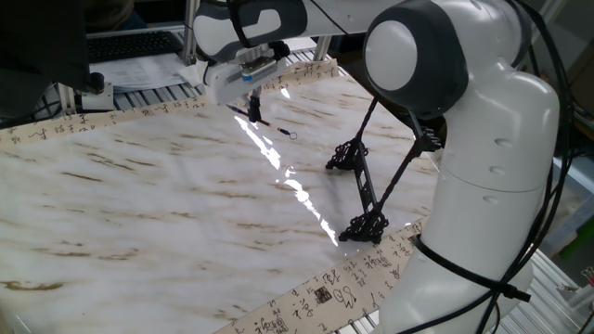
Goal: Place the brush on the pen rack
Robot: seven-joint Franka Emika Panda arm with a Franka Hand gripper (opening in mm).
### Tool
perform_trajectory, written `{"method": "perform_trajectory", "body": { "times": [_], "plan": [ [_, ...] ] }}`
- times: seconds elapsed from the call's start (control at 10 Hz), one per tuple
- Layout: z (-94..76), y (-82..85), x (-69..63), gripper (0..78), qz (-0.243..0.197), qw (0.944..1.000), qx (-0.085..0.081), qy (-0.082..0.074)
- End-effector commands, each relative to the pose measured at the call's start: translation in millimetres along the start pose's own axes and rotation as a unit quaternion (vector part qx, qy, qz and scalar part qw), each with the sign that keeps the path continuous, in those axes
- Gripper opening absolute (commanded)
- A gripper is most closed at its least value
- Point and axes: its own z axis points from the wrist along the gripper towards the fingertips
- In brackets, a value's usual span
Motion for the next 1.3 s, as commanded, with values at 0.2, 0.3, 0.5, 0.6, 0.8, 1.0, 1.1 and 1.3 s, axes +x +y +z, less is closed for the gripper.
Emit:
{"method": "perform_trajectory", "body": {
  "times": [0.2,0.3,0.5,0.6,0.8,1.0,1.1,1.3],
  "plan": [
    [-6.2,-5.9,-2.5,1.2,-0.001,0.9999,0.014,0.003],
    [-6.2,-5.9,-2.5,1.2,0.001,0.9999,0.012,0.004],
    [-6.2,-5.9,-2.5,1.2,0.007,0.9999,0.013,0.006],
    [-6.2,-5.9,-2.5,1.2,0.013,0.9998,0.010,0.006],
    [-6.2,-5.9,-2.5,1.2,0.036,0.9993,0.010,0.003],
    [-6.2,-5.9,-2.5,1.2,0.073,0.9973,0.013,0.002],
    [-6.2,-5.9,-2.5,1.2,0.088,0.9960,0.016,0.002],
    [-6.2,-5.9,-2.5,1.2,0.106,0.9941,0.020,0.002]
  ]
}}
